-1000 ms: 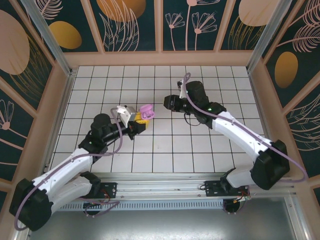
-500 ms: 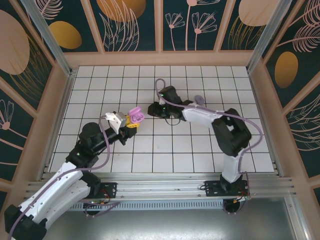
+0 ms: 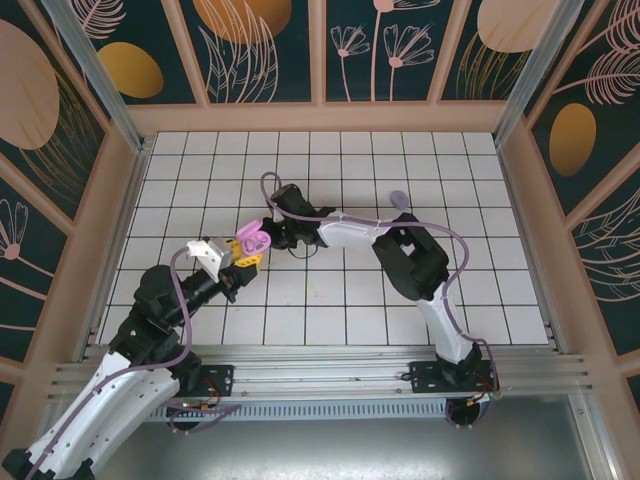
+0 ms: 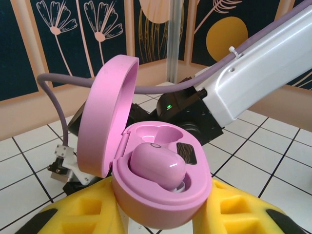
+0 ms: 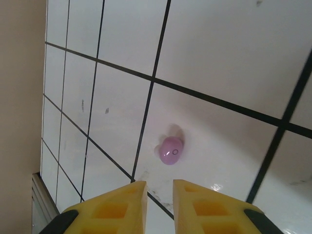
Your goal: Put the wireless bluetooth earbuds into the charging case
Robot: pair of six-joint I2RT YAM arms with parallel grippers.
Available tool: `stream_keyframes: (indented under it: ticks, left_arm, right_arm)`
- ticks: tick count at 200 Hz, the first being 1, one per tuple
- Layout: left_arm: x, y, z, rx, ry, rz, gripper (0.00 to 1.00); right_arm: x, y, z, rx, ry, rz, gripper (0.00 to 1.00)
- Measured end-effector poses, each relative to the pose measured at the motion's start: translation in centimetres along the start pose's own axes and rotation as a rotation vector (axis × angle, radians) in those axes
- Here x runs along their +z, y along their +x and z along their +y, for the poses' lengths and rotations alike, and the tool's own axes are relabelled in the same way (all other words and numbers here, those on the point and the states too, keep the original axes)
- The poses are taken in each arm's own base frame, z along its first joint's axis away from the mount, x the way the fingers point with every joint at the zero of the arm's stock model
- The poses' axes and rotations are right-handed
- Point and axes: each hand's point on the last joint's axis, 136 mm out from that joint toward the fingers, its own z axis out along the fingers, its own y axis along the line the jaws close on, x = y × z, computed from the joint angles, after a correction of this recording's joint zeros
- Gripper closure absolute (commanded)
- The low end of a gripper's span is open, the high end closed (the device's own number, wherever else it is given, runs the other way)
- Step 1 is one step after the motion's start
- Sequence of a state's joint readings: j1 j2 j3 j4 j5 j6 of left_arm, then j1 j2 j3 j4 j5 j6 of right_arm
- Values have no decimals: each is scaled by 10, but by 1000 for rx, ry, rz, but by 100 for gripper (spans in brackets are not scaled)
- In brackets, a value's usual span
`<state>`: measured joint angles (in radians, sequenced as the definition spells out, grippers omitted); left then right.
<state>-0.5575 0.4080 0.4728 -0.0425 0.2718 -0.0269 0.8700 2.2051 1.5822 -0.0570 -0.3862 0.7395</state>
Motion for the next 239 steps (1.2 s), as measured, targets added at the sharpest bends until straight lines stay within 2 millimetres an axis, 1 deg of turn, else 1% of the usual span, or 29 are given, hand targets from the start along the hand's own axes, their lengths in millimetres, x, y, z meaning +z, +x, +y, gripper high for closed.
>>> stream_keyframes:
  ticks: [24, 61, 85, 109, 145, 193, 239]
  left_arm:
    - [-2, 6, 0, -7, -1, 11, 100]
    - [-3, 12, 0, -13, -1, 23, 100]
    - [-3, 12, -1, -14, -1, 25, 100]
    - [-3, 14, -1, -19, -1, 27, 100]
    - [-4, 18, -1, -31, -2, 32, 99]
    - [-4, 19, -1, -31, -2, 33, 99]
    - [-4, 19, -1, -31, -2, 33, 99]
  right_arm:
    - [7, 2, 3, 12, 26, -5, 72]
    - [19, -1, 6, 15, 59, -20, 69]
    - [27, -2, 4, 19, 88, -21, 65]
    - [34, -2, -1, 23, 119, -20, 65]
    - [41, 3, -12, 33, 170, -1, 65]
    - [49, -1, -7, 23, 189, 3, 65]
    - [50, 4, -3, 11, 214, 20, 69]
